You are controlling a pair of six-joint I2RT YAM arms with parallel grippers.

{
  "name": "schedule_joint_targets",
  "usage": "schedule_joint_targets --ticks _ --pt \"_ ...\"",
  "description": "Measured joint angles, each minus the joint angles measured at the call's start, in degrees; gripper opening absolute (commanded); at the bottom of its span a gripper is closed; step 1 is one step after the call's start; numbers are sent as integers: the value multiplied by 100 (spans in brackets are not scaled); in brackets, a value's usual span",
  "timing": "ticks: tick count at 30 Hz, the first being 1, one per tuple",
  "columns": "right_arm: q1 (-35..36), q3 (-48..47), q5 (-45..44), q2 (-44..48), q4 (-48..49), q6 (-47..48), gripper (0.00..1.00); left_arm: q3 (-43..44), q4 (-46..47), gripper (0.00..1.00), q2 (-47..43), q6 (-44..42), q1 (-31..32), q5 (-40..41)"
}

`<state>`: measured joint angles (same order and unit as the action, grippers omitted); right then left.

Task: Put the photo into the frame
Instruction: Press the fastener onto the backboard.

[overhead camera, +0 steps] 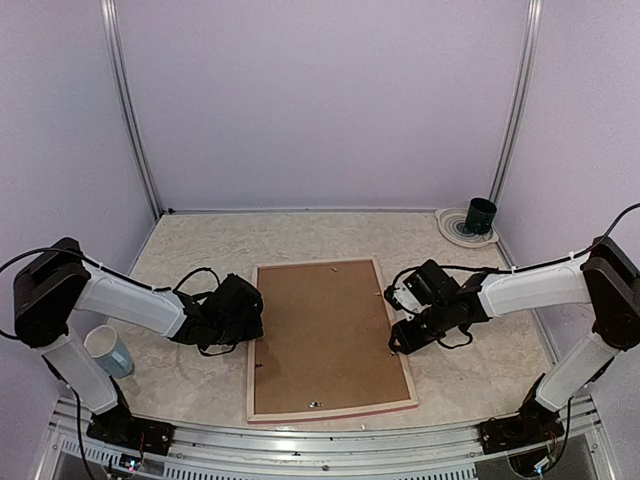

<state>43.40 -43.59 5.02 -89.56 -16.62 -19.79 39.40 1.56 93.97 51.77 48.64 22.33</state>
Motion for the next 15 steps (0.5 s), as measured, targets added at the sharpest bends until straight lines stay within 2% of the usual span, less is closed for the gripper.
schedule_joint_targets --ticks 15 --pt "330 -291 -472 -107 -407 109 34 -59 -120 12 -94 116 44 48"
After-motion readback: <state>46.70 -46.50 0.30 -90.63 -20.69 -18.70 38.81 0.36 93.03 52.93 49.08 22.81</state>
